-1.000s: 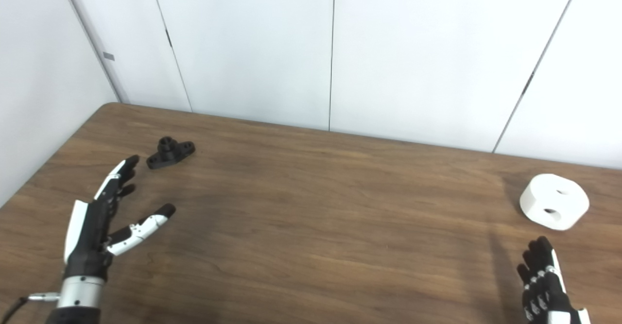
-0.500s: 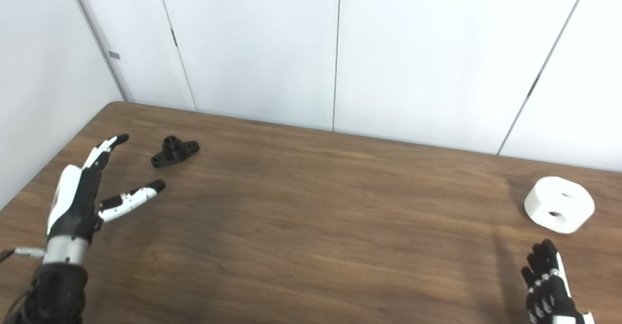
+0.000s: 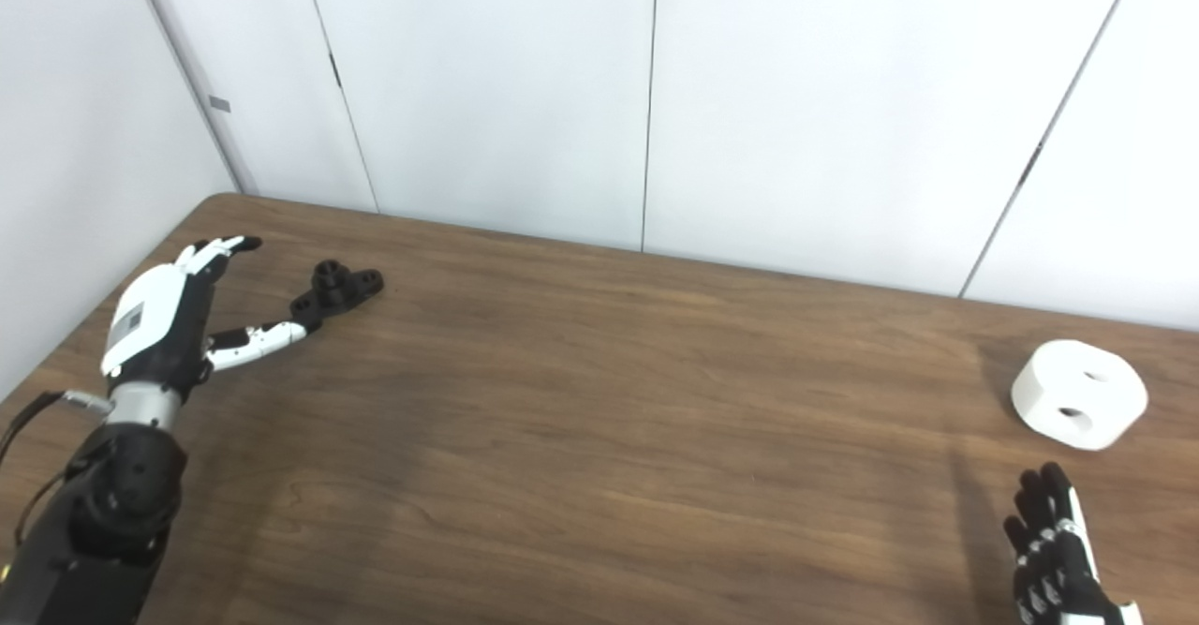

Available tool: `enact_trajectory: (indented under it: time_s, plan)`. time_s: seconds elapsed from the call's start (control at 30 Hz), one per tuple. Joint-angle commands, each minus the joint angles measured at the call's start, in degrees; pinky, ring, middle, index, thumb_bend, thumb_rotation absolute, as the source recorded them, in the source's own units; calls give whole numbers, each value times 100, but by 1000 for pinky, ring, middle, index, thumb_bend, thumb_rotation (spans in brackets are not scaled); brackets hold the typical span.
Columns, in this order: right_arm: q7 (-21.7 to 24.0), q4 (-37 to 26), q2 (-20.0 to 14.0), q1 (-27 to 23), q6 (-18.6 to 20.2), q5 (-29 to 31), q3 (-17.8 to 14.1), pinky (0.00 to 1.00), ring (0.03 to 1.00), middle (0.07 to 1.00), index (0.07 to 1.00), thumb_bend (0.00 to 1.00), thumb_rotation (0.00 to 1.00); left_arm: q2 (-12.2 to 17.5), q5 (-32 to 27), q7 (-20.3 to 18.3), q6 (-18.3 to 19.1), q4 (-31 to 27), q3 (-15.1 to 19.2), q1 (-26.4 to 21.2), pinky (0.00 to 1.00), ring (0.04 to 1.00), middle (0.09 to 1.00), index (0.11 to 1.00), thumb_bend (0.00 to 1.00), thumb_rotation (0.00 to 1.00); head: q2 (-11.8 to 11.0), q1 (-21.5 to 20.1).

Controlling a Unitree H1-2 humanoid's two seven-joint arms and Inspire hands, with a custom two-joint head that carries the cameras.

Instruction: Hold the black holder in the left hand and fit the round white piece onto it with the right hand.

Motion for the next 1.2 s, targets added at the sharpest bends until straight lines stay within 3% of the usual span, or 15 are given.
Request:
enact_trajectory:
  time_s: [0.0,0.33,0.53,1.17]
  plan:
    - [-9,260,68,662,-56,33,78,1000,1000,983,991,718,1000,255,143,213,-141,106,-33,-291,1000,981,927,857,915,509,5,3]
    - [16,227,79,700,-73,29,112,1000,1000,988,999,762,1000,309,-277,76,2,1193,-131,-885,1000,976,926,832,938,490,43,-7]
    - [7,176,101,723,-70,37,117,1000,1000,984,997,754,1000,416,-323,46,61,1539,-232,-1095,1000,976,928,828,943,485,75,-15]
    - [-17,269,134,723,-219,-57,152,1000,1000,989,999,739,1000,572,-494,-319,306,1731,-634,-1455,1000,989,927,795,913,453,-62,-132]
